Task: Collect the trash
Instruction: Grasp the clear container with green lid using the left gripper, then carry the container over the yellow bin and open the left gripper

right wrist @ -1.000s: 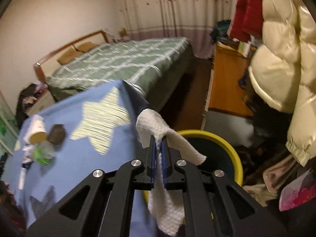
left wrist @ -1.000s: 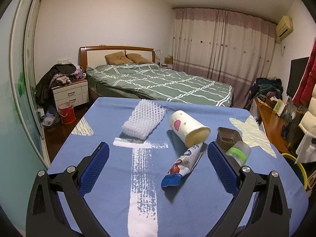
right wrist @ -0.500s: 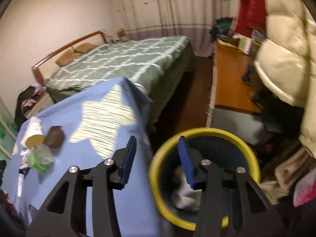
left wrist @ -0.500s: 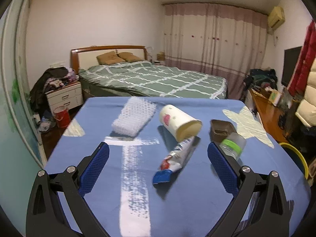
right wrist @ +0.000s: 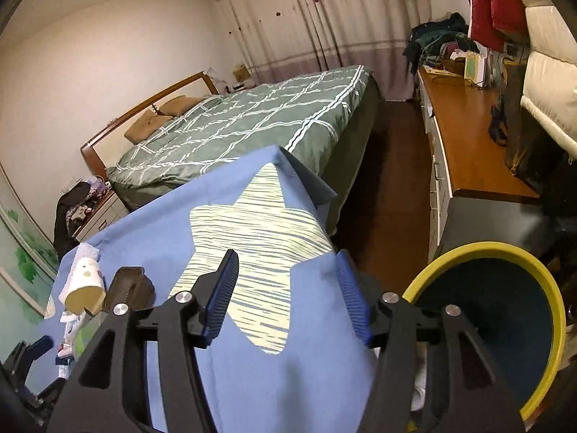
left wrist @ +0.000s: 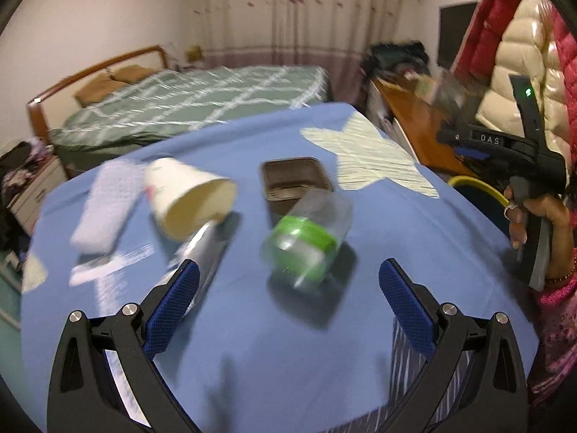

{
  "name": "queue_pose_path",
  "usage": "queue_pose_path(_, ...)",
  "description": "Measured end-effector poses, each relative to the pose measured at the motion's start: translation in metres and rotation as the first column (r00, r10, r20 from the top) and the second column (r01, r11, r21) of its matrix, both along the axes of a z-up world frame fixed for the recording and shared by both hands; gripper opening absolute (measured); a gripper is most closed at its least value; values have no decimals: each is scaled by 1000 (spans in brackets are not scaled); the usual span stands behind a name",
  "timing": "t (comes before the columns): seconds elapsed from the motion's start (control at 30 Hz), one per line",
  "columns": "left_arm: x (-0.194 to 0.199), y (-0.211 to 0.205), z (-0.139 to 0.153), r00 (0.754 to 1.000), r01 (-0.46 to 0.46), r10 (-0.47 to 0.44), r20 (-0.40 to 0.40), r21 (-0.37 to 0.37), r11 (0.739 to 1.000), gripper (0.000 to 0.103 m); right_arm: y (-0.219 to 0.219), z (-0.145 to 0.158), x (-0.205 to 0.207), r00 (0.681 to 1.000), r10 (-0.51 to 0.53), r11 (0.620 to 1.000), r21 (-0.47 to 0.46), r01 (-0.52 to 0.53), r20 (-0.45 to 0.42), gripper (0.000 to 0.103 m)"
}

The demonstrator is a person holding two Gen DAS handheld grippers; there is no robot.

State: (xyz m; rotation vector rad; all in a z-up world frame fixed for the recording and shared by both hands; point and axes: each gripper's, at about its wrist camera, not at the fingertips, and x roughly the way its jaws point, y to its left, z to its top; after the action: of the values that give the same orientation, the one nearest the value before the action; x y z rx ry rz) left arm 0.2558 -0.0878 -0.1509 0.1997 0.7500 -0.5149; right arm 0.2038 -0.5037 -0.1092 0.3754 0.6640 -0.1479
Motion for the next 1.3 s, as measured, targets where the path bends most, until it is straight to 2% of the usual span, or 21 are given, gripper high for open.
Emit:
queue_pose_path(0.07, 14, -11, -3, 1000, 23, -22, -14, 20, 1000, 98, 5, 1, 0, 1000, 5, 999, -40, -4, 4, 54)
queue_pose_path(0.27, 46, -30, -18, 995, 74, -71, -77, 43, 996, 97, 7, -3, 1, 1000, 28, 999, -27, -28, -7, 54)
queue_pose_path(0.4, 54, -40, -26, 988, 107, -98, -119, 66, 992, 78, 12, -4, 3, 999, 47, 998, -31, -47, -14, 54)
queue_pose_path(0.47, 57, -44, -30, 984, 120, -109, -139, 67, 991, 72, 13, -4, 4, 998, 57, 998, -31, -57, -19, 55)
queue_pose_path(0.53, 58, -43, -32, 983, 120, -110, -147, 60, 991, 70, 15, -6, 6, 997, 65, 997, -28, -66, -34, 59)
queue_pose_path(0.6, 58, -45, -33, 982, 125, -116, -151, 53, 991, 60, 16, -8, 7, 997, 71, 997, -19, -72, -42, 59)
queue_pose_path(0.67, 58, -45, -33, 981, 124, -115, -155, 48, 991, 57, 16, -7, 7, 997, 69, 997, -20, -70, -38, 59)
queue_pose_path(0.87, 45, -47, -29, 982, 118, -109, -153, 53, 992, 56, 12, -8, 8, 998, 55, 998, -21, -56, -44, 59)
queue_pose_path(1.07, 17, -56, -7, 982, 146, -140, -127, 44, 988, 56, 6, -1, -1, 1000, 4, 999, -51, -6, -27, 59)
queue_pose_path(1.17, 2, -66, 6, 979, 175, -170, -114, 40, 984, 56, 1, 11, -25, 1000, -7, 996, -86, 7, 0, 59)
queue_pose_path(1.3, -12, -90, 24, 970, 225, -221, -98, 31, 974, 56, -16, 20, -79, 1000, -4, 992, -126, 3, -4, 59)
